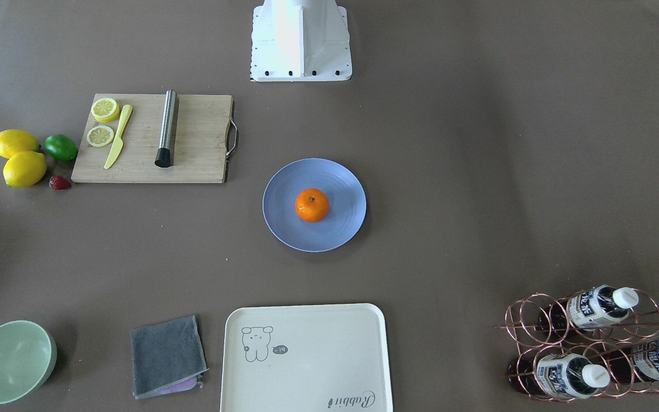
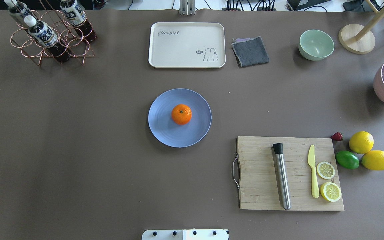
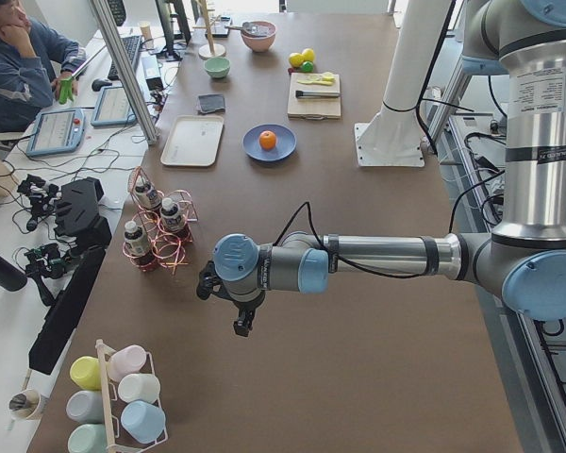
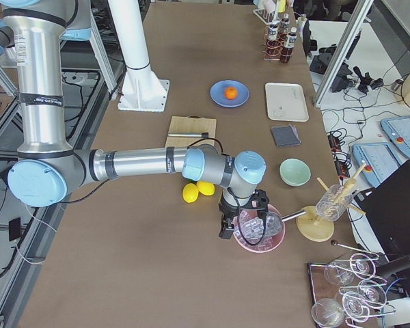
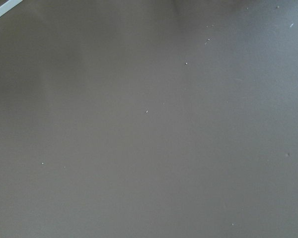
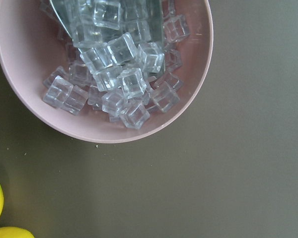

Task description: Pick orange to plate

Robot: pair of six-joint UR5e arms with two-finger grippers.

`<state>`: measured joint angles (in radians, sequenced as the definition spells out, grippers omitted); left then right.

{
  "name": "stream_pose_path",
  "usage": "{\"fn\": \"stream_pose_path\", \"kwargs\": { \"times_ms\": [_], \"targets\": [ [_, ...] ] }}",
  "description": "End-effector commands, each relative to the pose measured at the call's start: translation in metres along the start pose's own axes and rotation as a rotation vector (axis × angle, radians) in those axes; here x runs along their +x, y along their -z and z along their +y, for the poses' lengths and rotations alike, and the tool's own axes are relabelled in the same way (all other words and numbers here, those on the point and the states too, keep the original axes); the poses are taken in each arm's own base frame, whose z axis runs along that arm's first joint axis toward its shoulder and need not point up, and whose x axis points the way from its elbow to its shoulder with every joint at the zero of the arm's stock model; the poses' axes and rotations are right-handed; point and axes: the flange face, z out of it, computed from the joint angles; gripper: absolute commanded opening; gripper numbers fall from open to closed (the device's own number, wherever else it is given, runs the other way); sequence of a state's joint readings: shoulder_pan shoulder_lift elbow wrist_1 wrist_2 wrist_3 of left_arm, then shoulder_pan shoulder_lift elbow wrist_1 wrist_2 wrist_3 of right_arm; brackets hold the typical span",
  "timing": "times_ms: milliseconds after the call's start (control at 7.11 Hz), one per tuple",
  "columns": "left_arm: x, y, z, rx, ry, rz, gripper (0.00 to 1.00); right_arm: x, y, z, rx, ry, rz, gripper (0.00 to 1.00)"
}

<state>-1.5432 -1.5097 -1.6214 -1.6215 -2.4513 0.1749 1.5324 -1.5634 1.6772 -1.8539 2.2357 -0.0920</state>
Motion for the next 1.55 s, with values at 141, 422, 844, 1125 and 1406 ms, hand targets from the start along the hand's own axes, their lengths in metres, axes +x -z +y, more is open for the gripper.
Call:
{"fn": "stream_pose_path", "kwargs": {
  "times_ms": [141,422,844,1125,1406],
  "targets": [
    [0.0007,0.0008,-0.0016,0.002,-0.002,0.0,0.98,-0.0014,0.0018,-0.0008,0.004,0.003,0.0,1.0],
    [0.0012,0.0012,-0.0024,0.003,-0.003,0.001,0.98,-0.0036,0.0032,-0.0022,0.008,0.005,-0.012,1.0],
    [0.0012,0.0012,-0.0024,0.003,-0.003,0.001,0.98,-0.0041,0.0038,-0.0035,0.023,0.018,-0.013,1.0],
    [0.0007,0.0008,-0.0022,0.002,-0.002,0.001,0.98,-0.0034,0.0028,-0.0026,0.025,0.019,-0.012,1.0],
    [0.0014,0.0013,-0.0018,0.003,-0.003,0.001,0.98,-0.0035,0.0018,-0.0027,0.022,0.019,-0.012,1.0]
  ]
}}
